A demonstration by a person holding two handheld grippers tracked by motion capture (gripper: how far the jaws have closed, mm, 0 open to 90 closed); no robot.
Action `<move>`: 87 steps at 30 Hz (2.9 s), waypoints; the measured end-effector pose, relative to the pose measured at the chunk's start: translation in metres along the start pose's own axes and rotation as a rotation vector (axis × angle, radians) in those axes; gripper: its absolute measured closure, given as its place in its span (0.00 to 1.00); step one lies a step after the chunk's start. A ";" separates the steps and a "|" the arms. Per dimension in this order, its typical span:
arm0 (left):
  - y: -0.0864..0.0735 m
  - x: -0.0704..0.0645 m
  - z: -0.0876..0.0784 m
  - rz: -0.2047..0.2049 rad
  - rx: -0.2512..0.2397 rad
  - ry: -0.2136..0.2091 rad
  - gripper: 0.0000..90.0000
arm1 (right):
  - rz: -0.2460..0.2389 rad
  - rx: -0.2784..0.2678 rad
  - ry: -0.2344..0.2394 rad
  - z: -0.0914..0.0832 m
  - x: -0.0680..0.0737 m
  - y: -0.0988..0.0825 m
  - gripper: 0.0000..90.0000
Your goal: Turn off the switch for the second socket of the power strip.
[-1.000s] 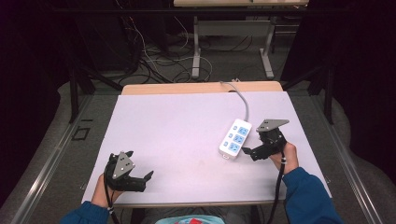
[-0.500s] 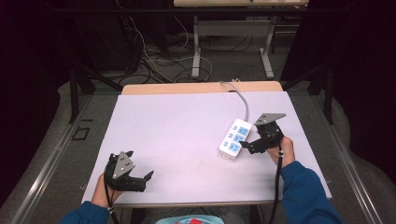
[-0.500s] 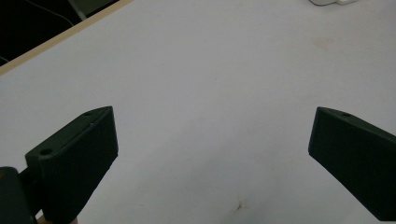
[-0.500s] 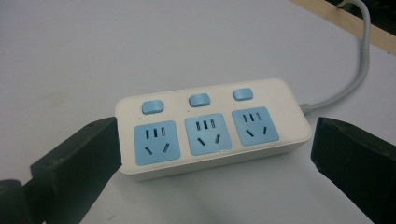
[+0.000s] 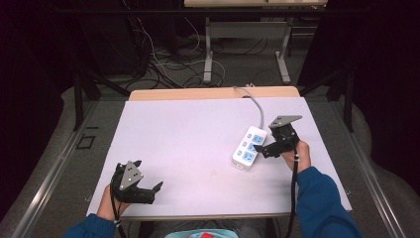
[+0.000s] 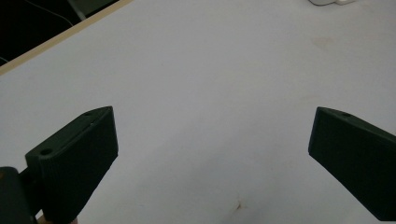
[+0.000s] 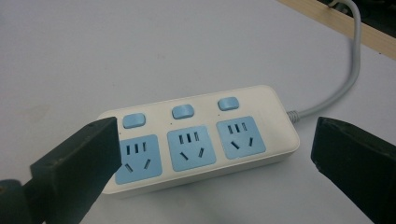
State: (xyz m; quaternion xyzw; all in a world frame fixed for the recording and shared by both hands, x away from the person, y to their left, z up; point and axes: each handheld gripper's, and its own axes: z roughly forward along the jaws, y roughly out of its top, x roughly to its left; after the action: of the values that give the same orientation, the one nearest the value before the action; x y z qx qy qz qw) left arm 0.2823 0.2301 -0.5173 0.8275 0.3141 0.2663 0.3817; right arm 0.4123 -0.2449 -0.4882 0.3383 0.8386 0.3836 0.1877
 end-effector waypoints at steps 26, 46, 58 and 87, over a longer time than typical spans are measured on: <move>0.000 0.000 0.001 0.000 0.000 -0.005 0.02 | 0.105 0.002 0.000 0.017 -0.029 0.002 0.00; 0.000 0.000 0.001 0.006 0.001 -0.002 0.02 | 0.088 -0.008 0.025 0.024 -0.024 0.007 0.00; 0.000 0.001 0.001 0.006 0.002 -0.002 0.02 | 0.072 -0.016 0.044 0.028 -0.019 0.009 0.39; 0.000 0.000 0.001 -0.004 -0.002 -0.006 0.02 | 0.010 0.075 0.027 0.059 0.012 0.011 1.00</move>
State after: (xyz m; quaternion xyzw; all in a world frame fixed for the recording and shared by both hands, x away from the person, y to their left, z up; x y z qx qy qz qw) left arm 0.2831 0.2296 -0.5176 0.8273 0.3145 0.2632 0.3839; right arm 0.4425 -0.2006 -0.5178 0.3439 0.8532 0.3573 0.1617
